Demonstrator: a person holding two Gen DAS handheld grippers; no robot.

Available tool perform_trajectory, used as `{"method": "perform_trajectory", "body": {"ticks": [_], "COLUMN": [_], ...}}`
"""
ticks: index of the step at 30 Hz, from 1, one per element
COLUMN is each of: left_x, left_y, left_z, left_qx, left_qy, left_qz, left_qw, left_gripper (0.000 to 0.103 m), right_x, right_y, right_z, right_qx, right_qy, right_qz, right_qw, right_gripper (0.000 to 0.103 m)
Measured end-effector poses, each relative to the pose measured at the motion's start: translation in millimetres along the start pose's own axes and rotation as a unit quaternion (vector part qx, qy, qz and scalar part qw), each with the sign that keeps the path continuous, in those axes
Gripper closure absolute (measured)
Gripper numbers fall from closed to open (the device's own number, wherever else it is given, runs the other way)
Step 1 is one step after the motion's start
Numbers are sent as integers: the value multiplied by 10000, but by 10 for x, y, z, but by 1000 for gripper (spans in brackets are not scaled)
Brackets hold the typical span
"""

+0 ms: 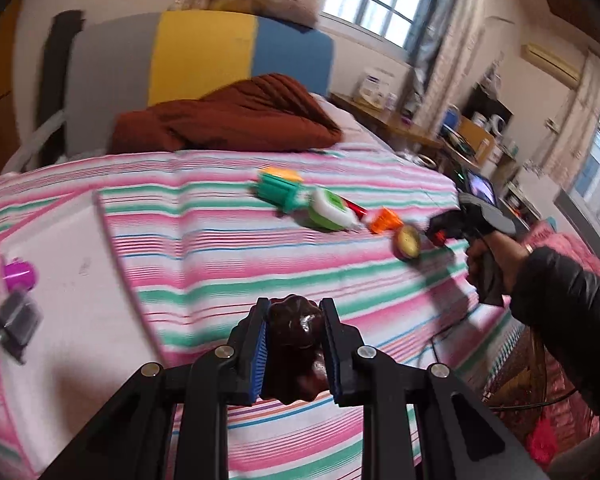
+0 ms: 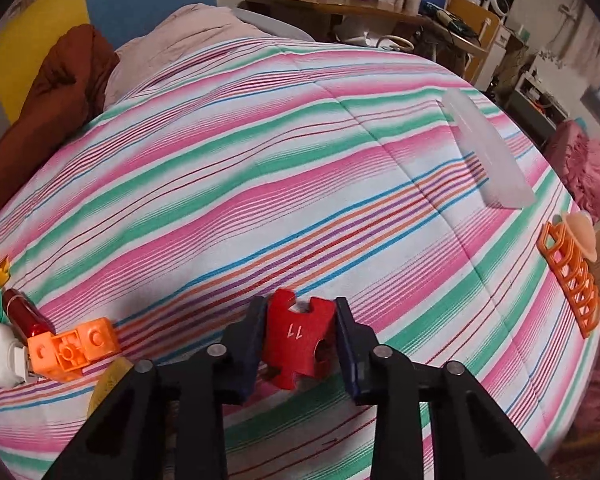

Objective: Organize rigid objects
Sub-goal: 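Carry the brown mold toward the tray with the left gripper while the right gripper grasps the red puzzle piece, then lower the brown mold into the tray and open the left gripper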

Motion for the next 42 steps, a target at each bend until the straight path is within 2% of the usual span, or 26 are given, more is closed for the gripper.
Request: {"method": "perform_trajectory", "body": {"ticks": [6,10,13,20,23,26,29,31,37,42], "left_x": [77,282,408,490,434,357,338,344,377,439], "left_y": [721,1303,1560,1856,2005,2145,2198,2234,2165,2088], "left_z": [-329,-432,-428,-179,-112,-45,-29,-21,-118,-207], "left_qx": [-677,-1236,-1436,-1766,-1980,-2344,-2292,-2423,-2213,-2312], "left_qy": [-177,-25,91,299,184,206,183,166,152,110], "left_qz": [-570,-1065,-1294,-1237,-1144,-1000,-1095,-1002,-1177,-1145], "left_qw": [9959,9866,9811,9760,9733,9668,9670,9649,9680,9661], "left_gripper": [80,80,80,80,80,80,80,79,59,58], "right_x": [11,34,38,36,42,41,42,45,39,38], "right_y": [82,100,105,117,127,132,134,137,136,127], "right_z": [1,-27,-42,-38,-45,-42,-41,-45,-55,-65], "right_qx": [21,21,35,71,90,116,112,119,116,92], "right_qy": [-17,-18,-19,-37,-38,-42,-37,-35,-33,-35], "right_qz": [-5,-11,-28,-86,-105,-140,-142,-159,-148,-116], "right_qw": [10000,10000,10000,9999,9999,9998,9998,9998,9998,9999], "right_gripper": [71,71,71,71,71,71,71,71,71,71]}}
Point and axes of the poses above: each gripper's, at about its wrist camera, not at the fingertips, and z roughly the way its jaws point, y to its left, x to its underside, the point moved 8 cm from there along z, roughly the way its jaws point, and after that the axes turned 4 degrees about -x, right-handed, at the moved point
